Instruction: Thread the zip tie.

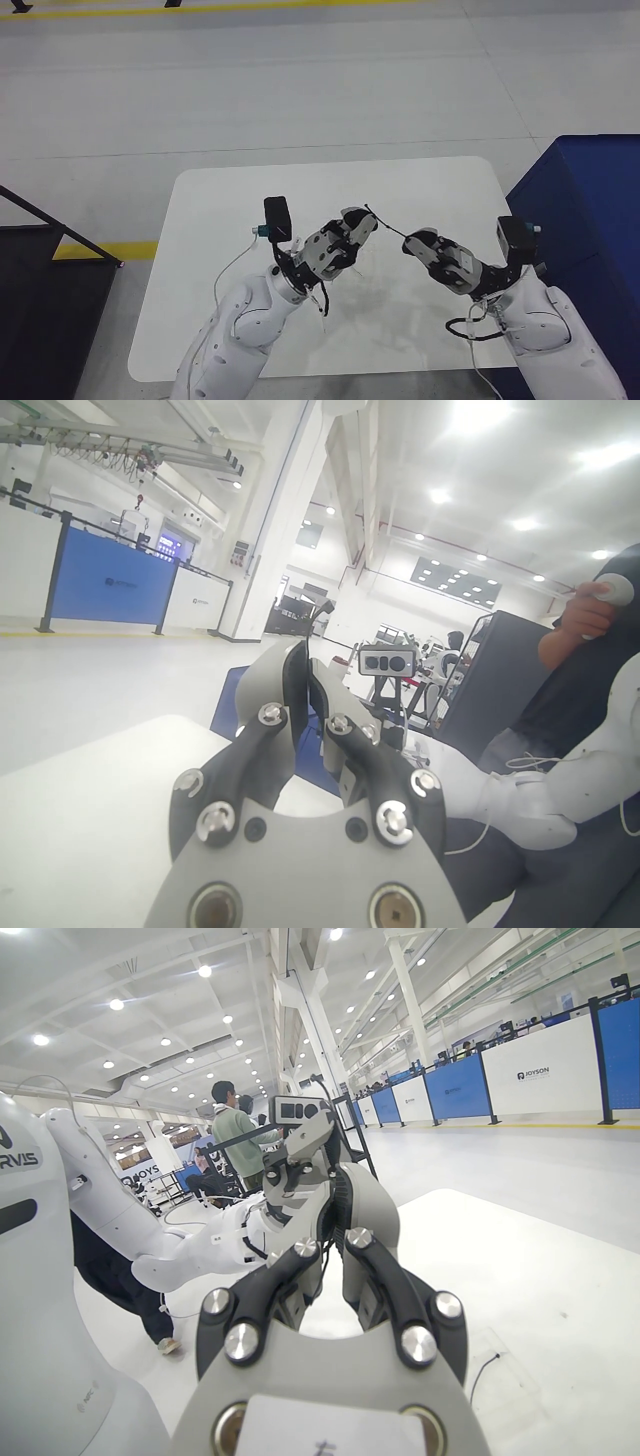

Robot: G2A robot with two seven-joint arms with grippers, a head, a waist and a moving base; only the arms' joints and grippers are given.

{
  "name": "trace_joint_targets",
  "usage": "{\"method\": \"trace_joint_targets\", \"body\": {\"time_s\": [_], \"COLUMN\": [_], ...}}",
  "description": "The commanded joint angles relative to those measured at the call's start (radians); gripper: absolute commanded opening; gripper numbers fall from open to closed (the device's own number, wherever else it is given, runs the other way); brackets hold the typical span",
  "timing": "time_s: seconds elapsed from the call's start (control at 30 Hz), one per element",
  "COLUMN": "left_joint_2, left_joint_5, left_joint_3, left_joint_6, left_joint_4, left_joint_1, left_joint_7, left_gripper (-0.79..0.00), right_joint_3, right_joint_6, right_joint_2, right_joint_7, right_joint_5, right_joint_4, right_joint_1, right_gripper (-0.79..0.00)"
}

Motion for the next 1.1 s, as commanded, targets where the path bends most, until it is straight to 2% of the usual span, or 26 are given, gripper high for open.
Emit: {"method": "trace_joint_targets", "body": {"time_s": [0.0, 0.37, 0.77, 1.0, 1.07], "left_joint_2": [0.000, -0.001, 0.001, 0.005, 0.007], "left_joint_5": [0.035, 0.039, -0.009, -0.045, -0.026], "left_joint_3": [-0.001, 0.009, 0.008, 0.011, 0.004], "left_joint_6": [0.013, 0.072, 0.094, -0.017, -0.017], "left_joint_4": [0.005, 0.021, 0.027, 0.002, 0.006], "left_joint_1": [0.006, 0.001, 0.002, 0.003, 0.005], "left_joint_7": [0.019, -0.006, -0.057, -0.057, -0.056], "left_gripper": [-0.785, -0.785, -0.785, -0.785, -0.785], "right_joint_3": [-0.001, -0.004, -0.002, -0.009, -0.010], "right_joint_6": [0.002, -0.003, -0.003, 0.037, 0.044], "right_joint_2": [0.000, -0.002, -0.004, -0.004, -0.004], "right_joint_7": [0.004, 0.009, -0.001, 0.029, 0.034], "right_joint_5": [0.005, 0.007, 0.014, 0.014, 0.021], "right_joint_4": [0.001, 0.000, -0.001, 0.000, 0.000], "right_joint_1": [0.002, 0.000, -0.004, 0.001, 0.004], "right_gripper": [-0.785, -0.785, -0.785, -0.785, -0.785]}}
